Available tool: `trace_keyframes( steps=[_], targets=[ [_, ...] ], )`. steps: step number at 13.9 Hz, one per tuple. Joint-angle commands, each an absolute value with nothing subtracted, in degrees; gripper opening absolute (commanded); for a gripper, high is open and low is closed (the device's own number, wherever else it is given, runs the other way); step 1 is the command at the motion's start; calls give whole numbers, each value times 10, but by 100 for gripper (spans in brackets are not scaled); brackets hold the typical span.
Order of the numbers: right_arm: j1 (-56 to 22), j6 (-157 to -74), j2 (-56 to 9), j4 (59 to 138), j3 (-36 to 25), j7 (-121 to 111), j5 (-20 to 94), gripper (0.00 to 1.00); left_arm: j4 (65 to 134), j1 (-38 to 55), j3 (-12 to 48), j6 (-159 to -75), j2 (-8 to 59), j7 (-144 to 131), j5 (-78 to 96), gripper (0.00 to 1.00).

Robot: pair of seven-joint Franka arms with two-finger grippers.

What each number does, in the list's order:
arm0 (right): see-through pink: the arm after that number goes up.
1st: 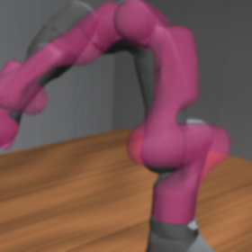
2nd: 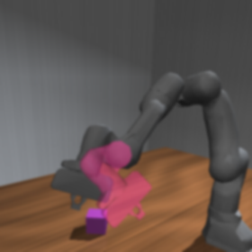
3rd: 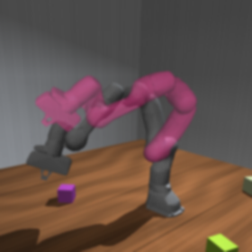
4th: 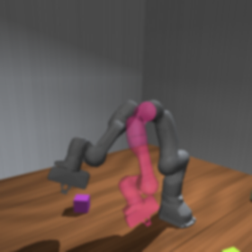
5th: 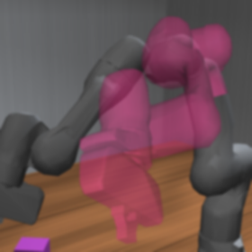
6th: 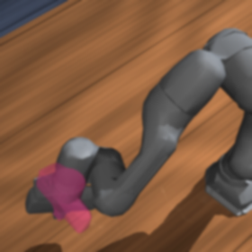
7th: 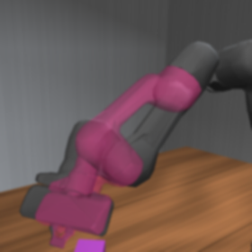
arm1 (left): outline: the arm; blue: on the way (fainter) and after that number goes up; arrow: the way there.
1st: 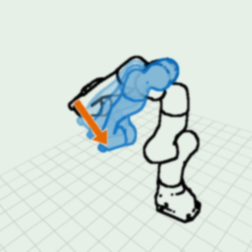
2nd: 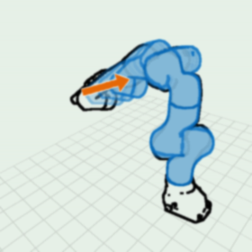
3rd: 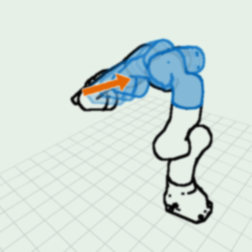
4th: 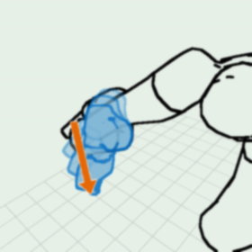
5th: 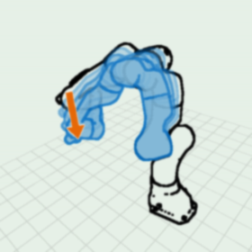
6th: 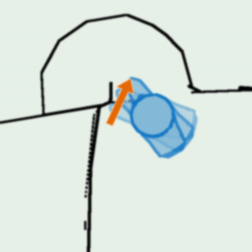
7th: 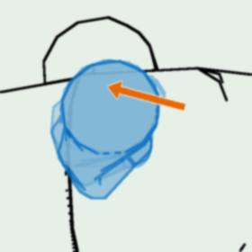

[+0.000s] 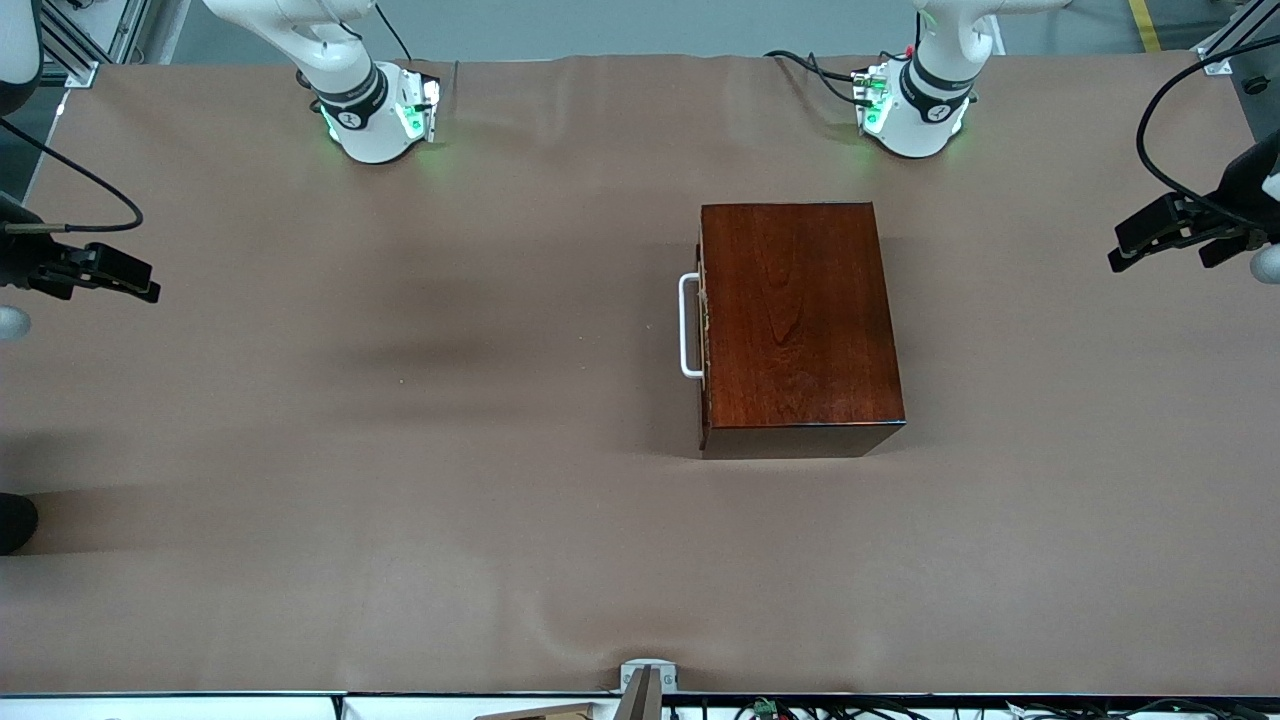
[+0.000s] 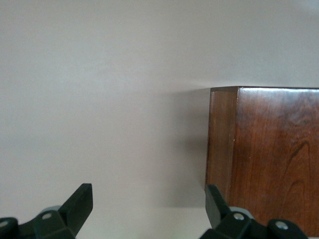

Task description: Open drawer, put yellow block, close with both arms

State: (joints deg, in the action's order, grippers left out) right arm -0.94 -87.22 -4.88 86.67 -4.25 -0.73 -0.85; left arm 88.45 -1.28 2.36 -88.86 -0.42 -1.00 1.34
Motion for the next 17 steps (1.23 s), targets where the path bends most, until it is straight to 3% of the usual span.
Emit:
trace_keyframes(
  steps=[1, 8, 17],
  targets=[
    [-5, -879, -36, 875, -36, -7, -14, 100, 884, -16, 32, -882, -11, 32, -3, 100],
    [-5, -873, -39, 869, -37, -11, -12, 100, 846, -17, 52, -872, 13, -1, -19, 100],
    [-6, -882, -37, 872, -35, -4, 7, 100, 850, -24, 52, -846, 20, 7, -14, 100]
  ],
)
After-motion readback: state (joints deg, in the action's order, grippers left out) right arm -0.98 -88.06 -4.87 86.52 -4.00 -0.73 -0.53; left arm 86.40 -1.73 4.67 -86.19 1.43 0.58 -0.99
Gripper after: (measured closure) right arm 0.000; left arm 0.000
